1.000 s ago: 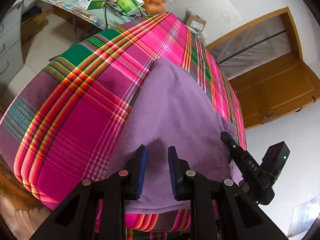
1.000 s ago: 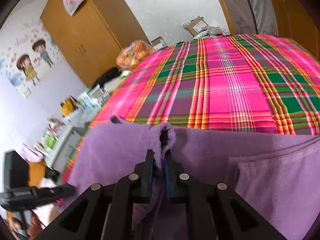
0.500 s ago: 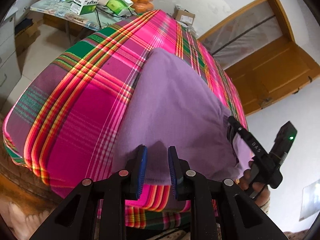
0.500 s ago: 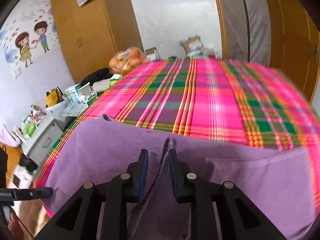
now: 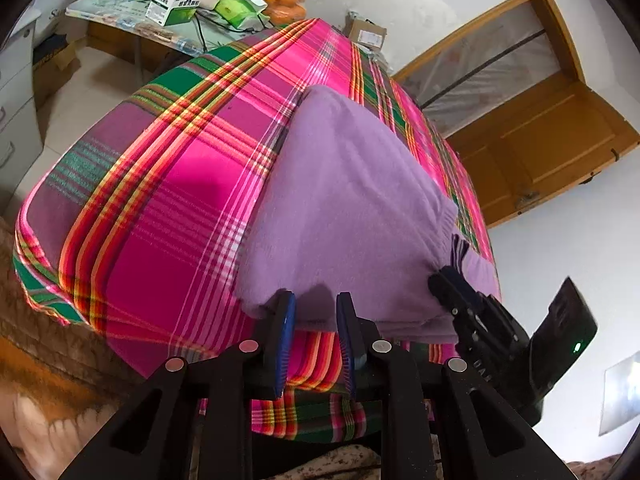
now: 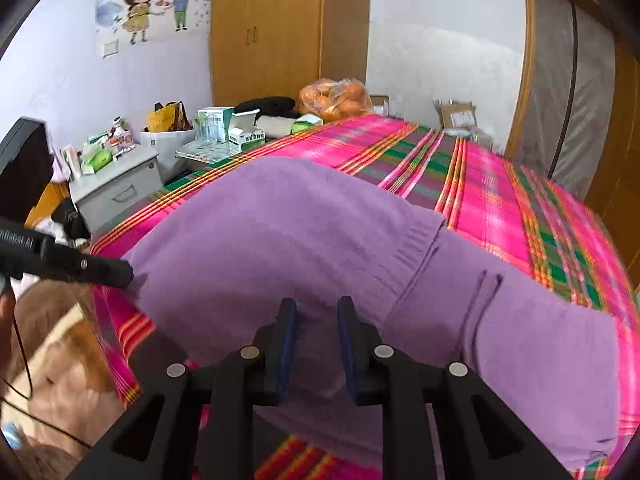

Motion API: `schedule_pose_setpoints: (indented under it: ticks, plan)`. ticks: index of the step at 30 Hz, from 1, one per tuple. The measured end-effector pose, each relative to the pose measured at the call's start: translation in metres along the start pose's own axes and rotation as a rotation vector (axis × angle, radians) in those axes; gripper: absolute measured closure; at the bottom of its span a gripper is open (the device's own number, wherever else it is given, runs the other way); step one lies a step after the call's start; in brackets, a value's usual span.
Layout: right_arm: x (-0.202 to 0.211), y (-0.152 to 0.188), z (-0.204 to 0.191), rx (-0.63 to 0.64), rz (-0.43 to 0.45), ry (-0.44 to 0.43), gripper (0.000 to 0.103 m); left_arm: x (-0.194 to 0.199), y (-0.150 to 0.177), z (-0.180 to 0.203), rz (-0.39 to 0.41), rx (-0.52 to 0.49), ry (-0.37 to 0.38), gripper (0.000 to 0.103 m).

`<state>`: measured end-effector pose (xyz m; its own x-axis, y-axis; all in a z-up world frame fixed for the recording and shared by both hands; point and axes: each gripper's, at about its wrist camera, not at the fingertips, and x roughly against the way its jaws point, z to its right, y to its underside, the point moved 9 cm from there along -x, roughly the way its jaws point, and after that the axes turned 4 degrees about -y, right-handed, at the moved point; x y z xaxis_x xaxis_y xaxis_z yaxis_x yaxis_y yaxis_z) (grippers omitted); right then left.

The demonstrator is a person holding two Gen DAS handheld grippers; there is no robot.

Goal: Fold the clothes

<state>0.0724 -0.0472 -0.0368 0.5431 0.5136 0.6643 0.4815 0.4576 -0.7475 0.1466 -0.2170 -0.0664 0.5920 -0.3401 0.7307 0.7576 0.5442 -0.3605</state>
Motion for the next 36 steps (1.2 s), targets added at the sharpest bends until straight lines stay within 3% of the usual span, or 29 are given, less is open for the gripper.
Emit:
schedule_pose_setpoints:
  ticks: [7,21,26,30,32,36]
  plan:
    - [0.01,-0.007,-0.016,0.024,0.023,-0.021,0.081,-0.003,0.003,-0.01,-0.015,0.01,-0.036,0.082]
    - [0.011,0.021,-0.044,0.116,-0.127,-0.039,0.081,0.015,0.002,-0.028,0.03,0.061,-0.025,0.082]
    - [0.026,-0.002,-0.061,0.125,-0.046,-0.083,0.081,0.025,0.0,-0.04,0.056,0.086,-0.024,0.082]
    - [0.008,-0.014,-0.088,0.142,-0.047,-0.134,0.063,0.033,0.001,-0.048,0.071,0.104,-0.026,0.082]
    - [-0.003,-0.016,-0.106,0.136,-0.064,-0.201,0.061,0.036,0.002,-0.052,0.077,0.116,-0.029,0.082]
    - [-0.023,-0.024,-0.127,0.122,-0.075,-0.248,0.053,0.042,0.004,-0.064,0.086,0.158,-0.035,0.082]
